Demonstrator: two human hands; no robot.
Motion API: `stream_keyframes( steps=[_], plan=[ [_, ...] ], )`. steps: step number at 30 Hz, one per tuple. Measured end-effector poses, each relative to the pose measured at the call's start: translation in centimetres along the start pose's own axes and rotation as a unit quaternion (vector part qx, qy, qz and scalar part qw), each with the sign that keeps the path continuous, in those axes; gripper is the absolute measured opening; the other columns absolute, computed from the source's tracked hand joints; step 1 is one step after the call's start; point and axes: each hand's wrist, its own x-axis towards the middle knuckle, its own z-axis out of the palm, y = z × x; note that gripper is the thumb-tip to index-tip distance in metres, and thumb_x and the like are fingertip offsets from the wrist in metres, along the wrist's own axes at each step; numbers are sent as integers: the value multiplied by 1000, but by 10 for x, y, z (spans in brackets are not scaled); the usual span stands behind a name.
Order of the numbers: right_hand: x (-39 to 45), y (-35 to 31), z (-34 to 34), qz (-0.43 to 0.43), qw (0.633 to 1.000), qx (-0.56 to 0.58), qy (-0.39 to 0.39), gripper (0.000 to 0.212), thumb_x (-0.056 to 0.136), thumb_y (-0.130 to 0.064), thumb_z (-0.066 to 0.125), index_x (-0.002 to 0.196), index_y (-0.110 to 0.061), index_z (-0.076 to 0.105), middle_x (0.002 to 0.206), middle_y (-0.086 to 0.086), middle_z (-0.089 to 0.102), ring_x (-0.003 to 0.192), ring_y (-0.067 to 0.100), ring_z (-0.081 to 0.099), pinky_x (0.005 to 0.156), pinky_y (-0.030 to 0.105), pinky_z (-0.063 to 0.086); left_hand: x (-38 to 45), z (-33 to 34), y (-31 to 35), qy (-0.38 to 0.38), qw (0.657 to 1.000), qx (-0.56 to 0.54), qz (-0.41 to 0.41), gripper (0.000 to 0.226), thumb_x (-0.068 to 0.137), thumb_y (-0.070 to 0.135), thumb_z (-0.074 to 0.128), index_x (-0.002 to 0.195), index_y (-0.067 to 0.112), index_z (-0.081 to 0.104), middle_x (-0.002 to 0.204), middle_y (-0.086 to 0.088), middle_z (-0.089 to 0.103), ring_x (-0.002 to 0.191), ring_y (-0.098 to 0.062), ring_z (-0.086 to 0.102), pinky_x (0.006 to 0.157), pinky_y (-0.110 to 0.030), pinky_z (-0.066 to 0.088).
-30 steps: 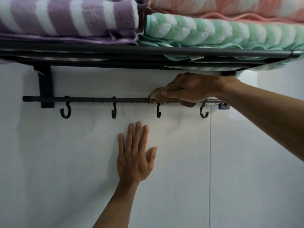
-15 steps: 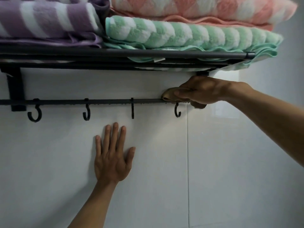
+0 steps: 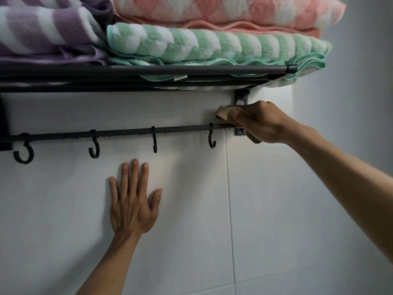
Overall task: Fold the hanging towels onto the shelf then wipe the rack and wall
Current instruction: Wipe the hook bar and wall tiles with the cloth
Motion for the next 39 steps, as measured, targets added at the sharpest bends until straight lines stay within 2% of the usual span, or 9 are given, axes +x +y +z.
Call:
stream_keyframes(
  steps=[4, 9, 12, 14, 16, 20, 28, 35, 39],
  plan=[
    [-21, -5, 36, -13, 969, 89, 232, 35, 107, -33, 45, 124, -10, 66, 106, 7, 76, 89, 28, 70, 73, 21, 38, 1, -2, -2, -14, 1000, -2, 7, 72, 98, 51, 28, 158, 11, 21, 167, -12, 11, 154, -30, 5, 122, -57, 6],
    [-41, -23, 72, 8, 907, 160, 391, 37, 105, -25, 48, 138, -14, 60, 148, -1, 54, 136, 9, 48, 107, 7, 32, -5, -5, -20, -15, 1000, 10, 2, 73, 97, 51, 27, 158, 11, 21, 167, -11, 9, 155, -29, 5, 123, -55, 0],
    [-51, -37, 93, 97, 855, 294, 417, 38, 106, -41, 42, 137, -27, 58, 132, -9, 60, 121, 16, 60, 108, 31, 46, -9, -8, -44, -14, 1000, 18, 6, 73, 97, 50, 27, 158, 11, 20, 168, -10, 6, 155, -29, 5, 122, -57, 1],
    [-51, -51, 102, 186, 782, 434, 408, 36, 103, -57, 37, 115, -30, 58, 95, -10, 62, 78, 17, 60, 76, 48, 57, -9, -10, -53, -14, 1000, 21, 11, 73, 96, 50, 27, 158, 12, 21, 168, -9, 6, 154, -30, 5, 122, -59, 2],
    [-47, -64, 104, 279, 659, 584, 383, 39, 105, -51, 36, 92, -21, 56, 64, -3, 53, 50, 13, 46, 53, 34, 44, -9, -11, -54, -13, 1000, 18, 15, 73, 96, 50, 27, 158, 12, 22, 168, -9, 7, 154, -30, 5, 121, -60, 2],
    [-32, -80, 100, 336, 482, 739, 329, 43, 107, -42, 39, 72, -19, 48, 44, -2, 42, 45, 16, 47, 63, 32, 46, -9, -12, -53, -18, 1000, 8, 6, 73, 96, 52, 26, 158, 15, 21, 168, -7, 6, 155, -28, 3, 121, -59, 2],
    [-9, -77, 92, 343, 506, 733, 298, 34, 105, -33, 43, 76, -18, 51, 55, -2, 45, 46, 14, 39, 46, 24, 33, -11, -10, -55, -18, 1000, -6, -2, 74, 95, 54, 28, 159, 18, 19, 168, -4, 4, 155, -26, 2, 121, -60, 4],
    [-4, -86, 89, 338, 531, 721, 289, 25, 106, -24, 47, 87, -10, 56, 84, 11, 55, 78, 28, 56, 68, 34, 52, -11, -10, -54, -17, 1000, -13, -8, 73, 95, 54, 30, 158, 18, 22, 168, -4, 8, 155, -26, 3, 121, -59, 3],
    [-12, -86, 88, 353, 584, 688, 247, 26, 101, -23, 50, 78, -13, 53, 56, 7, 53, 47, 20, 46, 52, 28, 39, -12, -10, -53, -14, 1000, -13, -8, 74, 94, 54, 32, 158, 17, 23, 168, -5, 11, 155, -26, 4, 121, -59, 3]
  ],
)
